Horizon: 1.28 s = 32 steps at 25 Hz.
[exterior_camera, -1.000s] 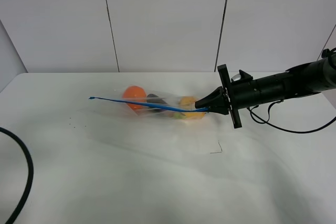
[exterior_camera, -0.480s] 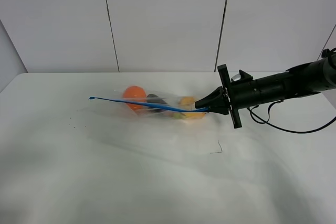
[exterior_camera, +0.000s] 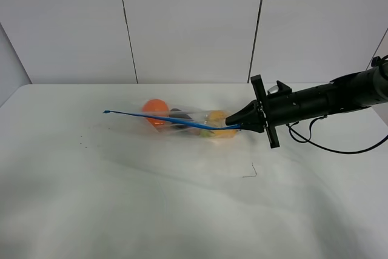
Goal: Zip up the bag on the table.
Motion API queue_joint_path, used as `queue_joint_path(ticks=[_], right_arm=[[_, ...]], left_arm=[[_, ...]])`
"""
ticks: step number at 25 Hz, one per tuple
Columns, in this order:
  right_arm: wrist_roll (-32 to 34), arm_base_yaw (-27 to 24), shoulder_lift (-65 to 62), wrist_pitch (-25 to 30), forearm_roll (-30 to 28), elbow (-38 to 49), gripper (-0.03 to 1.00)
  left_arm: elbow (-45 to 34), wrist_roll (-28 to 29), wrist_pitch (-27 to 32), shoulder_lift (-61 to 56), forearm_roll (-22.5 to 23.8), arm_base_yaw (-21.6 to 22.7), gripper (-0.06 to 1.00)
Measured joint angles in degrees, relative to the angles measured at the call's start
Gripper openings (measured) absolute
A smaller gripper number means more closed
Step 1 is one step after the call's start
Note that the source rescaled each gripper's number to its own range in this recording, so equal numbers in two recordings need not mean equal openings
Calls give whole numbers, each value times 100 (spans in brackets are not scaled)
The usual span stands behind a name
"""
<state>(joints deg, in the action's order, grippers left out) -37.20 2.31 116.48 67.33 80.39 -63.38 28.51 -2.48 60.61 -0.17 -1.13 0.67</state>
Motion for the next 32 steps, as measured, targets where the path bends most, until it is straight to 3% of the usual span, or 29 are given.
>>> queue_joint_path(ticks=[2,6,7,9,11,16,19,23,32], right_arm=[[0,0,0,-36,-32,0,18],[0,0,0,-47,-341,-26,78],[12,0,0,-47,-490,-90,87],[220,0,0,-77,-1125,-377,95],[806,0,0,-109,-2108,-796,98],[2475,18,5,-121,-5218,-2110,100],[3115,18,-1,-53,-6395,-2746,100],[3278,18,-38,176,-7008,-3191,100],[3295,18,-304,212,-7304,-3220,100]], left_arm=[[0,0,0,0,0,0,99],[0,0,0,0,0,0,99],[0,0,0,0,0,0,99],[0,0,0,0,0,0,99],[0,0,0,0,0,0,99],[0,0,0,0,0,0,99],[0,0,0,0,0,0,99],[0,0,0,0,0,0,99],[0,0,0,0,0,0,99]])
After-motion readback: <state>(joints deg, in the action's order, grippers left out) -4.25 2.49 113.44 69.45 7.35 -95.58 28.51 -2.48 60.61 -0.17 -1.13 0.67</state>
